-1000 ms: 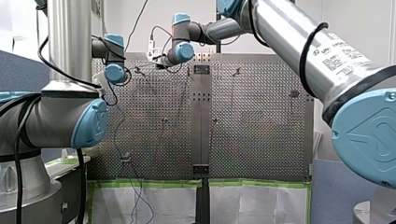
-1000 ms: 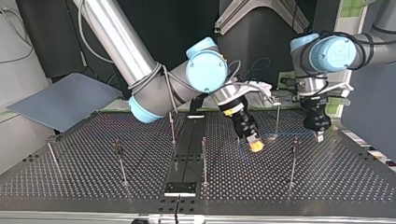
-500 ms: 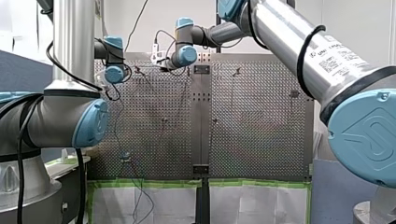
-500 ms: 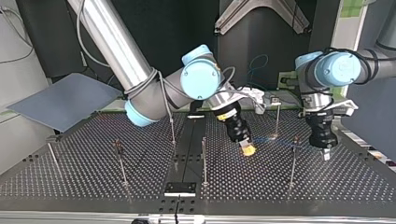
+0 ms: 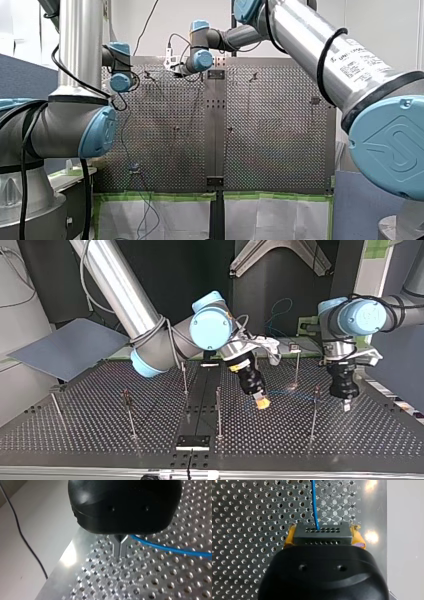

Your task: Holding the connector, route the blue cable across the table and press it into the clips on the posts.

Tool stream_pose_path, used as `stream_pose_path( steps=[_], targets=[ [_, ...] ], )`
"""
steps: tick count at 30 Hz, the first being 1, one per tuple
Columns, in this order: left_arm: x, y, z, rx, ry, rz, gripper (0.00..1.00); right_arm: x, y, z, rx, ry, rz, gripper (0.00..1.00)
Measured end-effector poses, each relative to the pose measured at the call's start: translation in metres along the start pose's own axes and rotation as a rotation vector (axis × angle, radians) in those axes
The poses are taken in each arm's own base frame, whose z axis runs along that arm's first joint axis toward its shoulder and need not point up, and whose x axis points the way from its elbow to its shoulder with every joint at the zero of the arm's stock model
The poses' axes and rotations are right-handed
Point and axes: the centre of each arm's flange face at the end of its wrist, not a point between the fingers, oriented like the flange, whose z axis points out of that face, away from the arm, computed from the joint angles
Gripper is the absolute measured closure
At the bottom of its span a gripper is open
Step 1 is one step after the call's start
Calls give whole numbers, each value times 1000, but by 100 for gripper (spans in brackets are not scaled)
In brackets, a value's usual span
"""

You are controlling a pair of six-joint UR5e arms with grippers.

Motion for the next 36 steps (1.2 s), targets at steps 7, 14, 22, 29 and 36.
stream_pose_path(
  steps=[7, 14, 22, 29, 36],
  targets=[
    [-11, -7, -9, 8, 11, -2, 100, 6, -4, 1, 23, 12, -17, 100],
    [-20, -7, -33, -31, 1, -7, 100, 16, -11, 0, 32, 29, -20, 100],
    [-16, -14, -58, -16, 13, 3, 100, 15, -18, -2, 39, 21, -14, 100],
    [-2, -15, -68, -9, 40, 4, 100, 4, -19, -4, 10, -1, -8, 100],
    [0, -15, -61, 14, 14, -7, 100, 1, -17, -4, 0, -5, -8, 100]
  ],
)
